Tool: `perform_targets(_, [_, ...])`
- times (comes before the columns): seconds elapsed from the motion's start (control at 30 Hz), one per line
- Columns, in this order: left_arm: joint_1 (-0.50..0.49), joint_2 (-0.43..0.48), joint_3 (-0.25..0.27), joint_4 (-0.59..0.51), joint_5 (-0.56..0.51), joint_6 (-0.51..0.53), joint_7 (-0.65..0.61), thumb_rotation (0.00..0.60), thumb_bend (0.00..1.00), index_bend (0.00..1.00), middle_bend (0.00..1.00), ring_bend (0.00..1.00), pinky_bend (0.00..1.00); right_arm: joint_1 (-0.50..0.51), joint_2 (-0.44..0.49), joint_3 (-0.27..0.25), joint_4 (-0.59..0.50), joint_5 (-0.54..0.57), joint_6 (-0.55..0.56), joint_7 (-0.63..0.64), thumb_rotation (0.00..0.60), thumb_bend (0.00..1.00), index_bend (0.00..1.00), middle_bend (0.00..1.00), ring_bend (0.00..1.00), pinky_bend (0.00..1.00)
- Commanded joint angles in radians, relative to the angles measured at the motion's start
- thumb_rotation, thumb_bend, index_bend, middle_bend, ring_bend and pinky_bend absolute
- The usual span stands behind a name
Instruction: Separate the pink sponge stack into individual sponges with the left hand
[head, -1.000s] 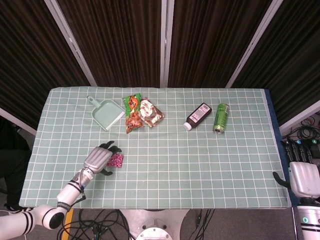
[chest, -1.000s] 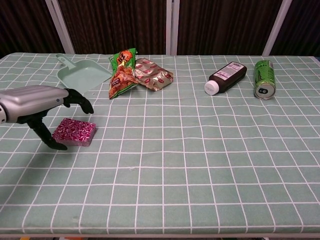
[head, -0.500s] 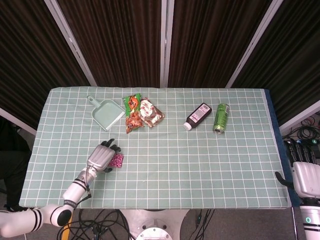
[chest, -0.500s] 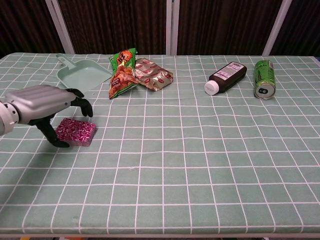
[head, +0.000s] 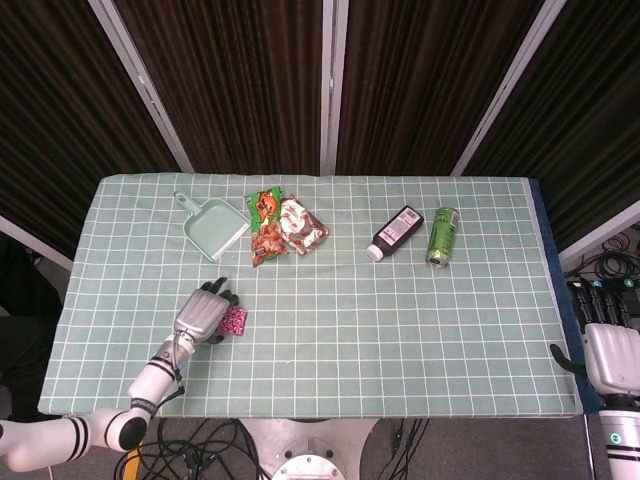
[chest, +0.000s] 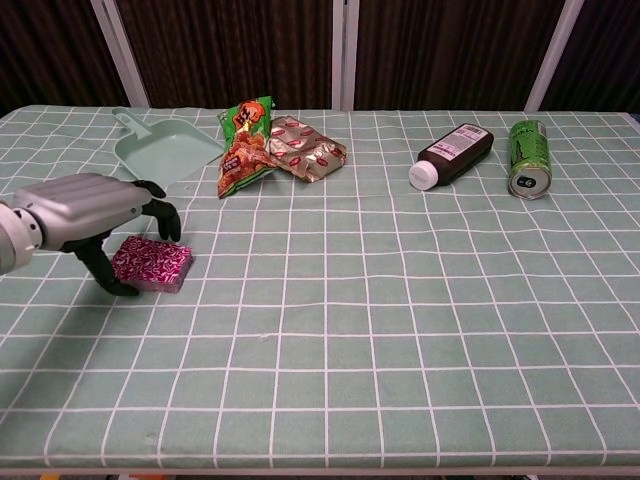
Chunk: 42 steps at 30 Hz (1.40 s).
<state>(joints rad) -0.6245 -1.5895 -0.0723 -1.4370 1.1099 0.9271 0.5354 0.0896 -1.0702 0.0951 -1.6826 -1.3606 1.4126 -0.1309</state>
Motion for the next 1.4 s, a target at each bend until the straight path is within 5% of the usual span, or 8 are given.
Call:
perform_targets(0.03, [-0.002,-0.002,0.002,0.002,-0.003,0.0,0.0,0.6,0.15,0.33,0.31,0.07,0.21,0.0,-0.001,0.0,0.002,0.001,-0.001,0.001,0.6,0.15,0.0,0.0,0.0,0.0])
perform_targets(1.4, [-0.01,0.001,0.02,0.001,0.008,0.039,-0.025,0.6,0.21,0.38,0.37,0.08,0.2,0.002,-0.005,0.005,0.01,0.025,-0.011,0.0,0.6,0.15,0.0,0.0,0.0,0.0])
